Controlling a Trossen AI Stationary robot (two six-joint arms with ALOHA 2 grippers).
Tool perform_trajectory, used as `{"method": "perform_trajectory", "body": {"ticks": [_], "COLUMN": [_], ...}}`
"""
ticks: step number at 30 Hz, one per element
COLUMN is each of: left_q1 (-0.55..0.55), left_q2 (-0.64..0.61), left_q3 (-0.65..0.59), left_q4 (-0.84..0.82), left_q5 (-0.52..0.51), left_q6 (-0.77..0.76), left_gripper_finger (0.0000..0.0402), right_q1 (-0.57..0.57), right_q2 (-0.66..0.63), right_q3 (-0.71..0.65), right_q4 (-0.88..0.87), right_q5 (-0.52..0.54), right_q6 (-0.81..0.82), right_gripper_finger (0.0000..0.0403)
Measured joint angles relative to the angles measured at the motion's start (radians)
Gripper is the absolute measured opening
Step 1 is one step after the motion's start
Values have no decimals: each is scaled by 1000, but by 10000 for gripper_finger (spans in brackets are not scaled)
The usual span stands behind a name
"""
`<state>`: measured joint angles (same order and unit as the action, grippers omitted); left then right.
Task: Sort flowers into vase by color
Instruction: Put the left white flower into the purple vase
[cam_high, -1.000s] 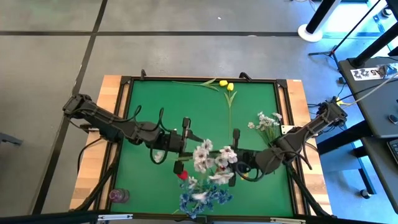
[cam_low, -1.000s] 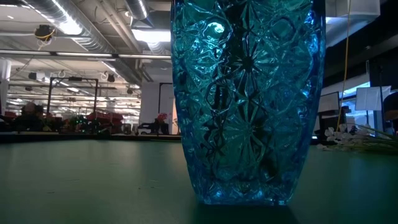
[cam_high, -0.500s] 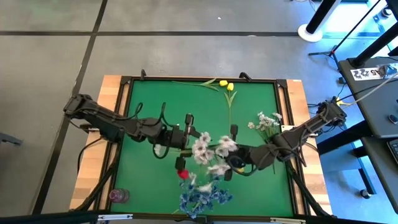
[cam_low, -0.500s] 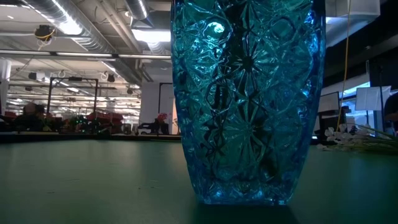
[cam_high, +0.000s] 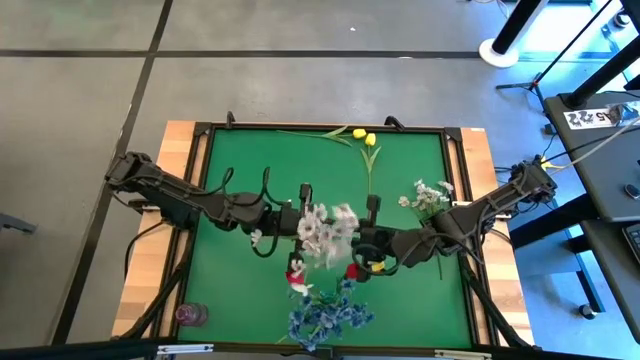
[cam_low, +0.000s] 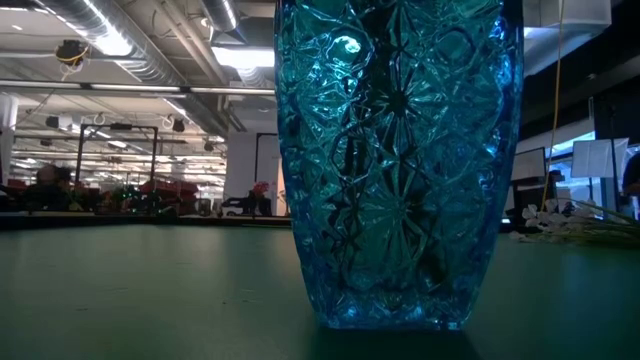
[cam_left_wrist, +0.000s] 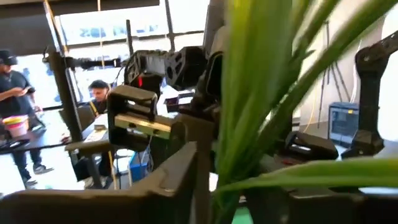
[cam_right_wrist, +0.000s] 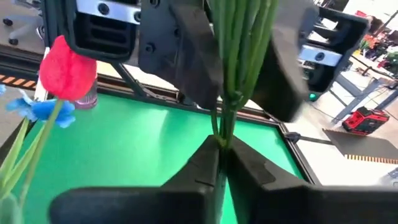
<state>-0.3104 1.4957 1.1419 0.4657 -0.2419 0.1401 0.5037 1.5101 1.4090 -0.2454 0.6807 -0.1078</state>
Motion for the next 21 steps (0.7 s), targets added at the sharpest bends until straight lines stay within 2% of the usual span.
{"method": "perform_trajectory", "body": {"ticks": [3,5,9,13,16,21], "left_q1": [-20,-30,-58,-105,-148,-238], "left_q2": [-8,-27,-116,-256,-378,-573], "left_q3": [0,0,0,0,0,0], "left_q4": [-51,-88,-200,-416,-613,-894], "left_q5": [-84,-145,-163,-157,-161,-168], "left_q6": [0,0,-8,-58,-128,-324], "left_gripper_finger": [35,15,16,16,16,15], "right_q1": [0,0,32,111,188,300], "right_q2": [0,0,-15,-59,-70,-70], "right_q3": [0,0,0,0,0,-13], "right_q4": [-21,-35,-43,-44,-45,-53], "right_q5": [-14,-20,-5,15,75,192], "right_q6": [0,2,5,0,-2,24], "right_gripper_finger": [77,114,191,249,272,279]}}
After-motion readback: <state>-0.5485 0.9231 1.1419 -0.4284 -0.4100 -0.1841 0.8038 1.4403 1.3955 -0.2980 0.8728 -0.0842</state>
